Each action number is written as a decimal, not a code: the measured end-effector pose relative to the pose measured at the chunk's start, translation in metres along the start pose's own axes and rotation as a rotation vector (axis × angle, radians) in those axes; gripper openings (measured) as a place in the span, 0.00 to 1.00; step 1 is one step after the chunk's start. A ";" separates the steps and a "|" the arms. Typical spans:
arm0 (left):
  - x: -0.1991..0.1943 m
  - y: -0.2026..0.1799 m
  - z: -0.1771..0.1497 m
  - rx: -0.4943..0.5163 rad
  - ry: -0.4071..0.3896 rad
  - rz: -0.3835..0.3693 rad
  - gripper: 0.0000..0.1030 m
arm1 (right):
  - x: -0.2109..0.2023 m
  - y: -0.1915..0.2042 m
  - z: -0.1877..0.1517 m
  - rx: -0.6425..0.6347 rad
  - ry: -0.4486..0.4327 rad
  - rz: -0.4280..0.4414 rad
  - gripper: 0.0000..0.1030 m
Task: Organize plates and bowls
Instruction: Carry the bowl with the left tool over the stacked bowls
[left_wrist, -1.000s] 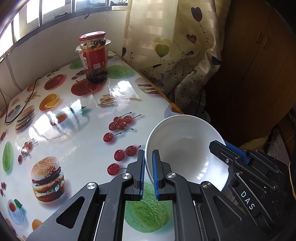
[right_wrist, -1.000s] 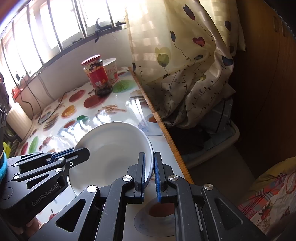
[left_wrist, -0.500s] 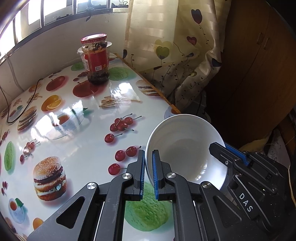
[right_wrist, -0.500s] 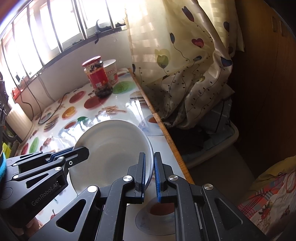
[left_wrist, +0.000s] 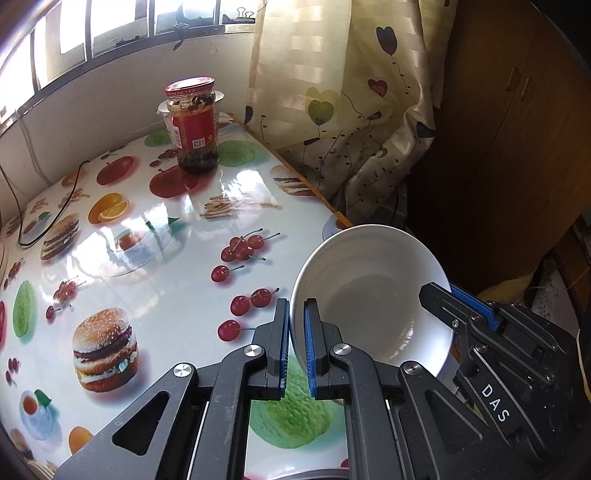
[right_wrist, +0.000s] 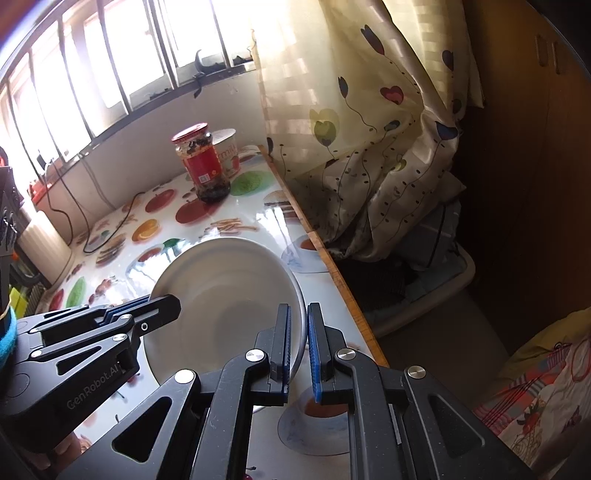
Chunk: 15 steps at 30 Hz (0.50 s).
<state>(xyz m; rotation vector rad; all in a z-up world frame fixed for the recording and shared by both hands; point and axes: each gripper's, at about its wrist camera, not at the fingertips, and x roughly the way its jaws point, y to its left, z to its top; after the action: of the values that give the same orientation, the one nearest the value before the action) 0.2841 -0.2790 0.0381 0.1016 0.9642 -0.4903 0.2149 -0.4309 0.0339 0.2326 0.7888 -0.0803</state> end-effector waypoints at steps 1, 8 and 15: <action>-0.001 0.000 0.000 -0.002 -0.001 0.000 0.08 | -0.002 0.001 -0.001 0.000 -0.002 0.002 0.10; -0.014 -0.002 -0.006 -0.002 -0.014 -0.002 0.08 | -0.016 0.005 -0.006 -0.001 -0.020 0.006 0.10; -0.031 -0.002 -0.012 -0.006 -0.037 -0.010 0.08 | -0.033 0.012 -0.010 -0.008 -0.041 0.008 0.10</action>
<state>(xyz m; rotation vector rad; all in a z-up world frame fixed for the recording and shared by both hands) 0.2591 -0.2666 0.0563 0.0817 0.9299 -0.4971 0.1865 -0.4173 0.0529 0.2263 0.7475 -0.0740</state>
